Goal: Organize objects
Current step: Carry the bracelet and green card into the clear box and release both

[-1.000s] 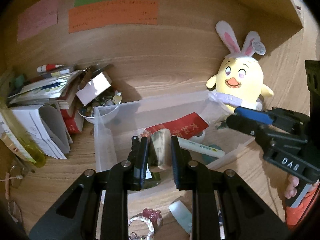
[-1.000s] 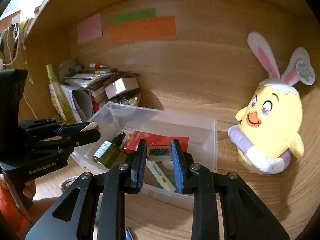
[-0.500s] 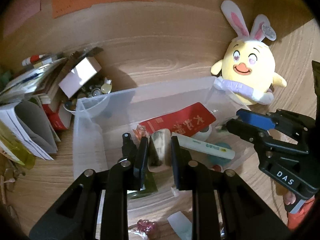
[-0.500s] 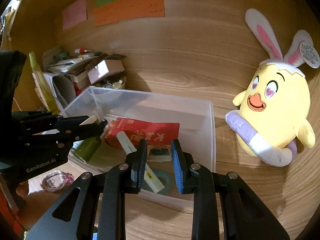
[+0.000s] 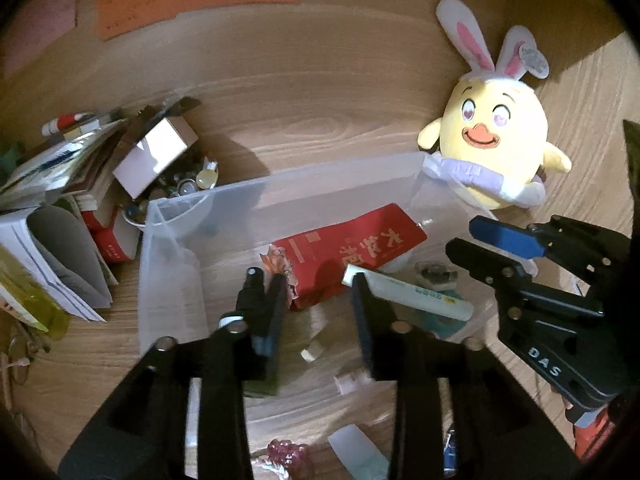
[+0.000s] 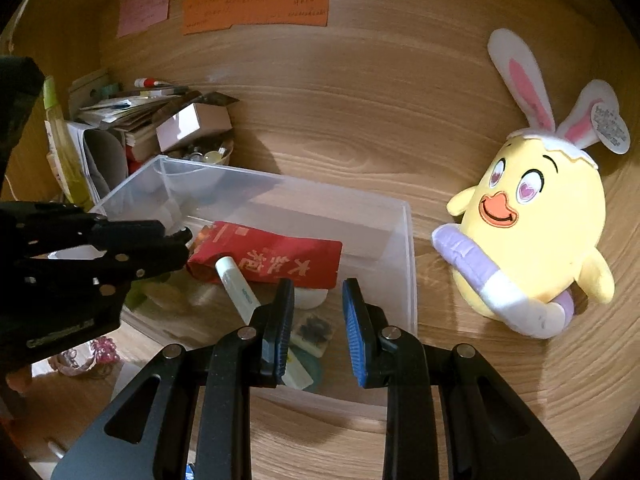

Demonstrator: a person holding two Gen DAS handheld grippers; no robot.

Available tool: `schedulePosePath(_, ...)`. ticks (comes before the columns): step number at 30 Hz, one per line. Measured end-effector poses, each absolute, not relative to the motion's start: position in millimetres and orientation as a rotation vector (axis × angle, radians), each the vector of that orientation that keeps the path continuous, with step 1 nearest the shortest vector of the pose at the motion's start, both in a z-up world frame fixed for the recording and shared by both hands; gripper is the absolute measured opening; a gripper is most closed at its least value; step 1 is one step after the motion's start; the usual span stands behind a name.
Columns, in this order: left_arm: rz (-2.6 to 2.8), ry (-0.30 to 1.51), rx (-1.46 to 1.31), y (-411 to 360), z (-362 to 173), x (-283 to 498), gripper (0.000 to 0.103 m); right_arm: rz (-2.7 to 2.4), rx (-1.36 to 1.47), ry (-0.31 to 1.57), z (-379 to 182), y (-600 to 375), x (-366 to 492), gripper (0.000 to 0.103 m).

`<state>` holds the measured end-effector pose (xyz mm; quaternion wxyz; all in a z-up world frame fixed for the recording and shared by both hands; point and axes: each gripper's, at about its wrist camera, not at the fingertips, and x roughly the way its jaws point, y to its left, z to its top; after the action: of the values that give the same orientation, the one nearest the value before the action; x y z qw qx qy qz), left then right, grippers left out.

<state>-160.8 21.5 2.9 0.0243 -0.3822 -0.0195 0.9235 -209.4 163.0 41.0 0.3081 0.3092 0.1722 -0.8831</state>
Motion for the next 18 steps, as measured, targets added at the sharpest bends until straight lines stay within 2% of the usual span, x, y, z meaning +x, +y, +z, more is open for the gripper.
schedulePosePath(3, 2.872, -0.060, -1.152, 20, 9, -152, 0.047, -2.347, 0.817, 0.473, 41, 163, -209, 0.024)
schedulePosePath(8, 2.895, -0.048, -1.105, 17, 17, -132, 0.060, -2.377, 0.799, 0.496, 44, 167, -203, 0.041)
schedulePosePath(11, 2.908, -0.038, -1.086, 15, 20, -121, 0.065, -2.391, 0.777, 0.509, 47, 169, -196, 0.048)
schedulePosePath(18, 2.935, -0.057, -1.059, 7, 25, -99, 0.077, -2.408, 0.756, 0.519, 53, 176, -181, 0.059)
